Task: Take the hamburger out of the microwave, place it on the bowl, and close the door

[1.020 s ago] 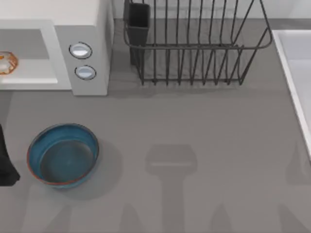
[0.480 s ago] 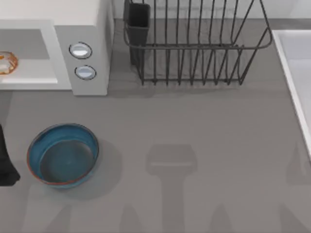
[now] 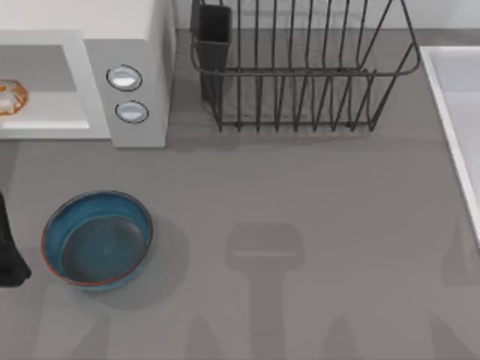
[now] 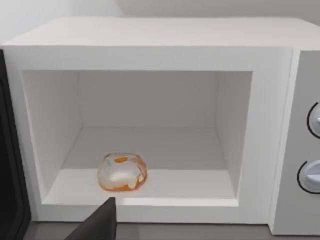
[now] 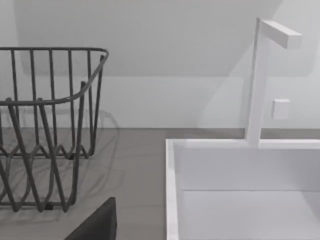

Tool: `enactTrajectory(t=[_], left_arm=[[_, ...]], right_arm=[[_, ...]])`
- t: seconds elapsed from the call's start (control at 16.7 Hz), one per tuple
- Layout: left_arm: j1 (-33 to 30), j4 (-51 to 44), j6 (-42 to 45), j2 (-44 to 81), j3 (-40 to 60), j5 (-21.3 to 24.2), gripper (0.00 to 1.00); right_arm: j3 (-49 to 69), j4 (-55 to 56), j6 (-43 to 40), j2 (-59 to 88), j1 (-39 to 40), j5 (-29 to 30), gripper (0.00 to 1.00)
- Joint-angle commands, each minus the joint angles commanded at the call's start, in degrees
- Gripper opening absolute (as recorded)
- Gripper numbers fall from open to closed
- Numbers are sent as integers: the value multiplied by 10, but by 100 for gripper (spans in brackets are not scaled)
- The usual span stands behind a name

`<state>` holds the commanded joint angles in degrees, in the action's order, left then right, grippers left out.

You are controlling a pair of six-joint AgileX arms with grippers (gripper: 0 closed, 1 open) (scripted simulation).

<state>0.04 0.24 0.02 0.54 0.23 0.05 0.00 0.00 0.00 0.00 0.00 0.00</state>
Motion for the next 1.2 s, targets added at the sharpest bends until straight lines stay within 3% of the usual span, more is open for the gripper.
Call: enactTrajectory(t=[0.24, 0.48, 1.2], left_arm=[[6, 34, 3, 78, 33, 7, 100], [19, 103, 8, 234, 98, 22, 100], [74, 403, 33, 919, 383, 85, 100]], right_arm=[[0, 0, 0, 0, 0, 0, 100], [0, 0, 0, 0, 0, 0, 100], [0, 0, 0, 0, 0, 0, 100]])
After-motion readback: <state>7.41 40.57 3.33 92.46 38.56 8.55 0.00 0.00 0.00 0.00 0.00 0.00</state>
